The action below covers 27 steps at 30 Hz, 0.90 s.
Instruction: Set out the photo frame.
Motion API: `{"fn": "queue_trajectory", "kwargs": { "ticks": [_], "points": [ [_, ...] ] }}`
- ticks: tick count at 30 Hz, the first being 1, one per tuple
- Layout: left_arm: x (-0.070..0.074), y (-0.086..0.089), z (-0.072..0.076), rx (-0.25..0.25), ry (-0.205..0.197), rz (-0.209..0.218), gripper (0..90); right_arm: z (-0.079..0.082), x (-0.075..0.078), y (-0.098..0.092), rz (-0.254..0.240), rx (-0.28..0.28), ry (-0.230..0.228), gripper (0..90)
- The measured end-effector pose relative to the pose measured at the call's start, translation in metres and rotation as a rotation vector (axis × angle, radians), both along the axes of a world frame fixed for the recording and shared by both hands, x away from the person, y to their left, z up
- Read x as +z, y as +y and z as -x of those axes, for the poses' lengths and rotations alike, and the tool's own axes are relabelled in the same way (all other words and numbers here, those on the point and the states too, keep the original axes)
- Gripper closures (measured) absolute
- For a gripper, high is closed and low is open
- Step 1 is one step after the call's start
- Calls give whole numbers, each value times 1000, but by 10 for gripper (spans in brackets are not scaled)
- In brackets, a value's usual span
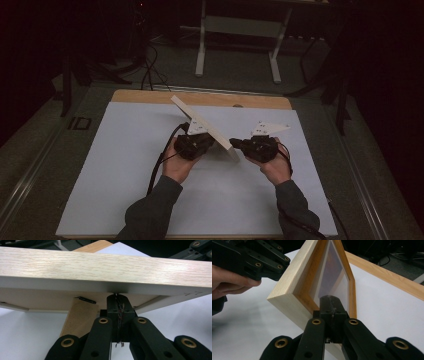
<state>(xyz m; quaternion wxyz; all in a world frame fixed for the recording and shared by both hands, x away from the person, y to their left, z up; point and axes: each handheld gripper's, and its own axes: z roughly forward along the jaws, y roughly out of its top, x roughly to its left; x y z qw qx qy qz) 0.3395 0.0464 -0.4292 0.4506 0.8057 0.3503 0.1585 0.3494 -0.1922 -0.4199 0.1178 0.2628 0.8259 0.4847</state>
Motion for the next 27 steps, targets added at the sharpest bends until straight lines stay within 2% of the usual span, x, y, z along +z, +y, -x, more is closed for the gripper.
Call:
{"fn": "queue_trajectory", "kwargs": {
  "ticks": [7,15,27],
  "points": [
    [-1,2,-2,-28,-3,8,897,2,1,0,11,13,-2,900],
    [0,4,-3,-19,-3,2,898,5,3,7,28,42,-6,900],
    [2,11,-7,-20,7,22,900,8,4,17,44,86,-4,900]
  ]
}}
